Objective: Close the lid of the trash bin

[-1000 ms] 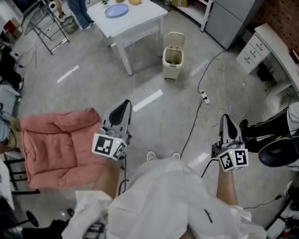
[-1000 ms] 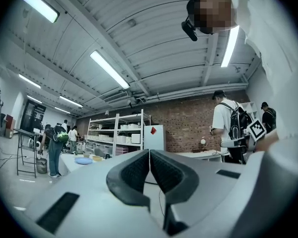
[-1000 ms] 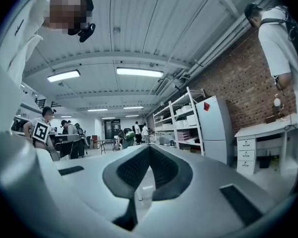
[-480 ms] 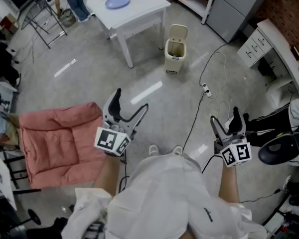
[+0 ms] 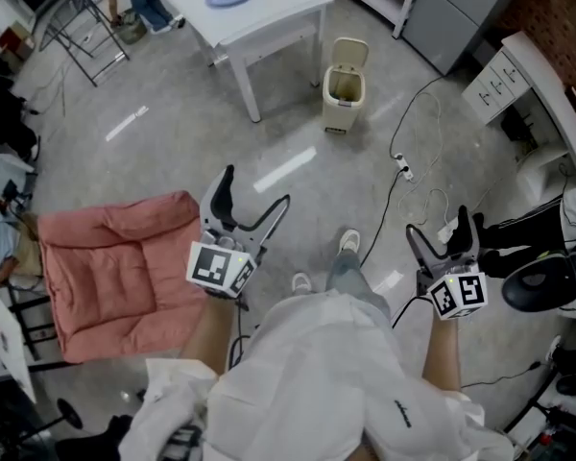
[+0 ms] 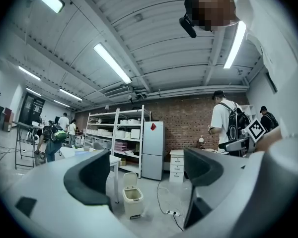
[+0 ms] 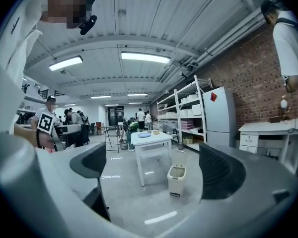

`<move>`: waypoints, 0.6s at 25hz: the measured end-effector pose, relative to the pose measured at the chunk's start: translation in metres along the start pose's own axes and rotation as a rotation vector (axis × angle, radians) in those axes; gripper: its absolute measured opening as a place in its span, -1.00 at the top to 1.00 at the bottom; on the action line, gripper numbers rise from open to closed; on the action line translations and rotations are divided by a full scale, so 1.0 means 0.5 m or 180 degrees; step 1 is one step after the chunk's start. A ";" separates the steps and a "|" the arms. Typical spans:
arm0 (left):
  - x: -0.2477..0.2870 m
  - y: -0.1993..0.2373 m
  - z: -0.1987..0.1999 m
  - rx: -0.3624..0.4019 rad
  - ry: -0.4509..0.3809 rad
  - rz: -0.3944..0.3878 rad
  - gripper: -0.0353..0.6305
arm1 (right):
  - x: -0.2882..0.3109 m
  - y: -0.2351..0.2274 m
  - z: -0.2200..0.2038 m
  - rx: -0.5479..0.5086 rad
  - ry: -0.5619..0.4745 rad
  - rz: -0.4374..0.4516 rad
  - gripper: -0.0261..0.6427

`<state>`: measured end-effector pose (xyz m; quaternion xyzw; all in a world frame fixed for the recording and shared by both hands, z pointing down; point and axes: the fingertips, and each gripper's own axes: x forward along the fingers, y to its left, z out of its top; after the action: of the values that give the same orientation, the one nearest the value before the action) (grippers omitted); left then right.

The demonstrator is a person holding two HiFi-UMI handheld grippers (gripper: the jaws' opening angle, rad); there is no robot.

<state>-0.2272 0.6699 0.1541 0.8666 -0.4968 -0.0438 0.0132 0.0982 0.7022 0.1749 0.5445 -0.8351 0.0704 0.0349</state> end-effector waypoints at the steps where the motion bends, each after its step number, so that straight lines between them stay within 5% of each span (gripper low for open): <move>1: 0.004 0.000 0.000 0.0005 -0.0005 -0.0004 -0.44 | 0.006 -0.002 -0.003 0.0013 0.0003 0.0003 -0.78; 15: 0.170 0.040 -0.014 -0.0002 0.0055 0.0038 -0.43 | 0.163 -0.098 0.007 0.0184 -0.0045 0.0235 -0.78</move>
<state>-0.2013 0.5862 0.1573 0.8640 -0.5018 -0.0363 0.0180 0.1104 0.6085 0.1865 0.5145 -0.8525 0.0919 0.0107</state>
